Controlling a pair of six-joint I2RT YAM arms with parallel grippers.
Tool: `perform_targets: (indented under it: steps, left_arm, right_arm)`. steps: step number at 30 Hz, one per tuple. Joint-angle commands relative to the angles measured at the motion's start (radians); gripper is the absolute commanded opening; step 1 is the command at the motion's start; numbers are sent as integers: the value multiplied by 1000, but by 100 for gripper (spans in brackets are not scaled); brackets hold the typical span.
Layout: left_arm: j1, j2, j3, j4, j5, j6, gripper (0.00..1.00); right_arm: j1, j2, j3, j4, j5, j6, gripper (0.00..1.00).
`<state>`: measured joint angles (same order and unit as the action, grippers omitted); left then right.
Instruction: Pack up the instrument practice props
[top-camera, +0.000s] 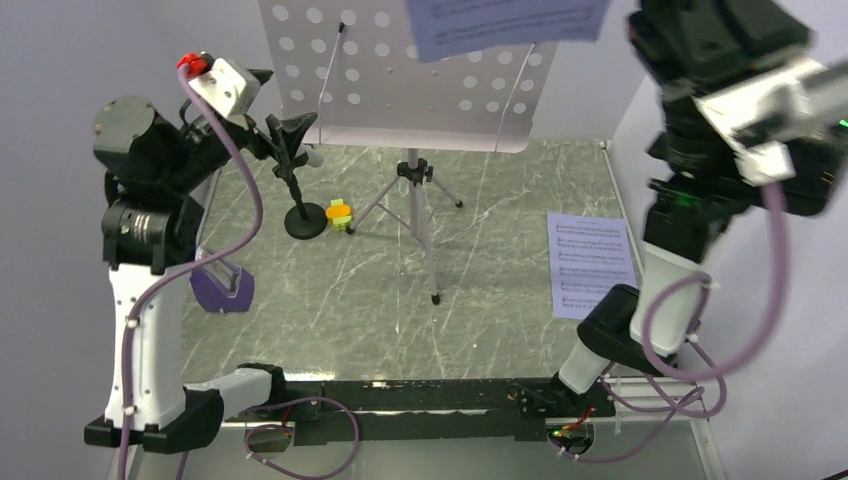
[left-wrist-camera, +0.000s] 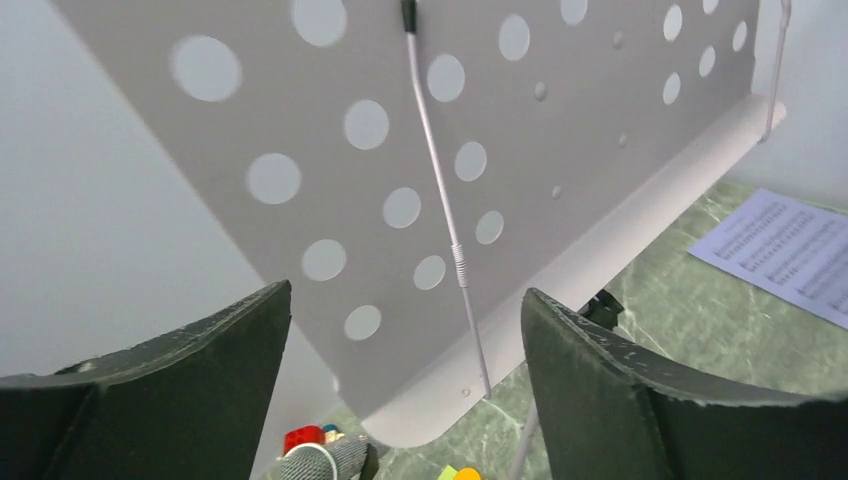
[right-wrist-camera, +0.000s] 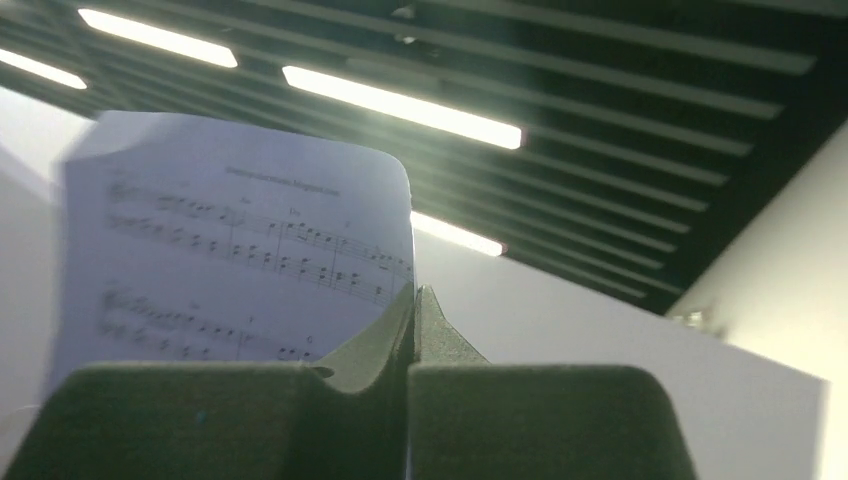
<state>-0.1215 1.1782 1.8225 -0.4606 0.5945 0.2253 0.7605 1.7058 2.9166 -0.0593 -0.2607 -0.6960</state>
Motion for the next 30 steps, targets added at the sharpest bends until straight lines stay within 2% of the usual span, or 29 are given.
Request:
perform_targets:
  steps: [1, 4, 8, 10, 14, 16, 23, 30]
  left_arm:
    - [19, -76, 56, -5, -125, 26, 91]
    - [23, -125, 35, -23, -151, 34, 94]
    - [26, -225, -99, -71, -118, 45, 94]
    - [33, -276, -177, -103, -98, 55, 94]
    - [41, -373, -351, -146, -76, 83, 94]
    - [51, -415, -431, -156, -77, 86, 94]
    - [99, -501, -604, -213, 56, 94, 93]
    - [110, -536, -705, -196, 169, 67, 93]
  right_arm:
    - [2, -149, -22, -55, 99, -134, 0]
    - [2, -287, -161, -139, 192, -177, 0]
    - [-34, -511, -444, -227, 313, -178, 0]
    - [-117, -650, -657, -216, 334, -133, 0]
    - [-250, -932, -1179, -126, 357, -144, 0]
    - [-304, -1046, -1331, -132, 388, -104, 0]
    - [-431, -1198, -1599, -335, 483, 135, 0]
    - [-433, -1200, -1780, -345, 483, 148, 0]
